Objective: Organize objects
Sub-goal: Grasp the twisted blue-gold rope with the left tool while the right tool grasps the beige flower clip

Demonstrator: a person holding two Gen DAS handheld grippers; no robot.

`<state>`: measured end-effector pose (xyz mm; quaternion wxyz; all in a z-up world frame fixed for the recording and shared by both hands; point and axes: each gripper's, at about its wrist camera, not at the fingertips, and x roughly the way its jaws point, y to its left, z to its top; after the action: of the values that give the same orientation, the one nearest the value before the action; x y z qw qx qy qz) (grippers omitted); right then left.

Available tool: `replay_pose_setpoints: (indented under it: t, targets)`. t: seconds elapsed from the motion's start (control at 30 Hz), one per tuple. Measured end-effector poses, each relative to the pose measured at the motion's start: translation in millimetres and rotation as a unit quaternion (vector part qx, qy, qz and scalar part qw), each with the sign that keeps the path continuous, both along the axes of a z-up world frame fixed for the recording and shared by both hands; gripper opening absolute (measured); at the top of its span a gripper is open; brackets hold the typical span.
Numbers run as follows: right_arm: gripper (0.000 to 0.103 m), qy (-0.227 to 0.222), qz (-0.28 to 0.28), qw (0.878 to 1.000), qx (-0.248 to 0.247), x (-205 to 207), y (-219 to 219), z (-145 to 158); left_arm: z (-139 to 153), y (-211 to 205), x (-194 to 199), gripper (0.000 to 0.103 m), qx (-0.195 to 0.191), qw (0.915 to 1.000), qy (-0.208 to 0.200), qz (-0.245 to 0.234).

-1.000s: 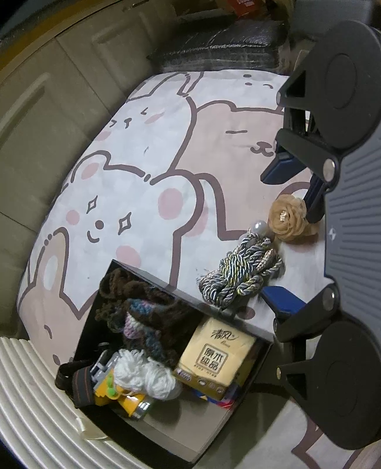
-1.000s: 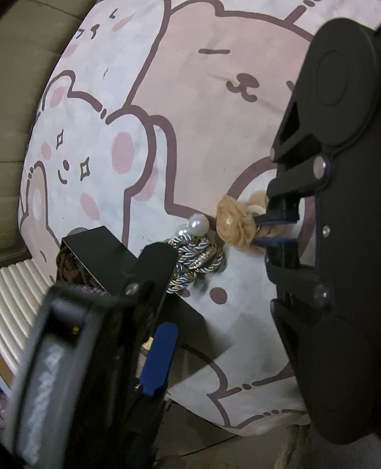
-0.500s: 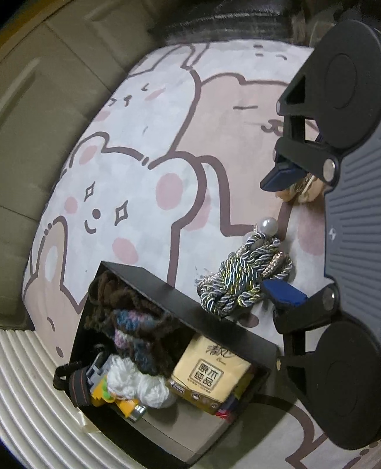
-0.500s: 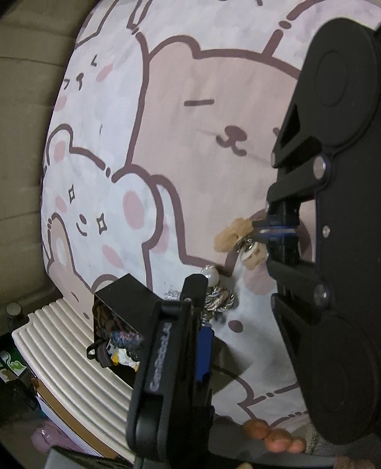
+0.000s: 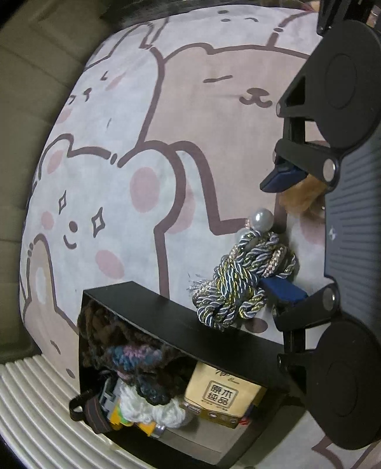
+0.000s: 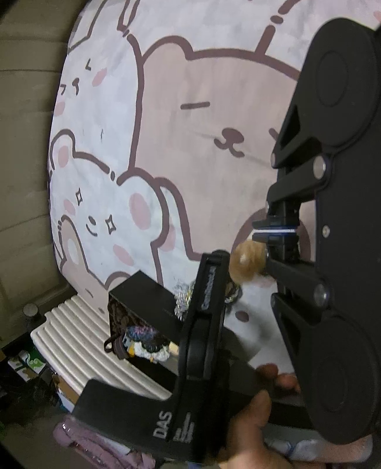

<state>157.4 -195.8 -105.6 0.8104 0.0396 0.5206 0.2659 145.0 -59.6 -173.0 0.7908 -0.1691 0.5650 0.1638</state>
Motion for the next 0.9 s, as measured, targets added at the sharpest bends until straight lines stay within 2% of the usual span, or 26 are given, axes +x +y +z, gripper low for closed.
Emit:
replay_pose_setpoints:
  t: [0.1,0.13,0.17,0.27,0.33,0.43,0.5,0.6,0.7,0.73,0.77,0.9]
  targets:
    - [0.009,0.006,0.005,1.000,0.014,0,2,0,-1,3,-1,0.051,-0.001,0.9999,0.006,-0.016]
    - [0.015,0.009,0.005,1.000,0.016,0,4,-1,-2,4,-2,0.048,-0.002,0.9997,0.008,-0.022]
    - [0.025,0.010,0.006,1.000,0.018,-1,5,-1,-2,5,-2,0.048,-0.003,0.9995,0.009,-0.029]
    - [0.043,0.015,0.014,1.000,0.019,-1,11,-4,-3,9,-6,0.036,-0.011,0.9989,0.017,-0.042]
    - [0.048,0.019,0.025,0.999,0.013,0,19,-8,-4,14,-10,0.035,-0.027,0.9988,0.021,-0.036]
    - [0.049,0.019,0.049,0.999,-0.014,0,34,-14,-2,22,-14,0.035,-0.055,0.9982,0.012,-0.019]
    - [0.049,0.014,0.063,0.997,-0.034,0,42,-19,0,29,-17,0.041,-0.080,0.9968,-0.005,0.004]
    - [0.051,0.002,0.074,0.996,-0.056,1,51,-25,2,37,-20,0.062,-0.103,0.9935,-0.019,0.045]
    - [0.050,-0.007,0.083,0.995,-0.060,1,59,-29,2,38,-19,0.073,-0.098,0.9927,-0.024,0.066]
    - [0.041,-0.007,0.091,0.994,-0.060,1,61,-30,2,37,-18,0.077,-0.095,0.9927,-0.024,0.070]
    - [0.035,-0.007,0.100,0.993,-0.059,1,64,-30,2,36,-16,0.079,-0.091,0.9929,-0.025,0.073]
    - [0.028,-0.015,0.118,0.991,-0.062,-2,67,-28,4,31,-12,0.083,-0.059,0.9945,-0.031,0.081]
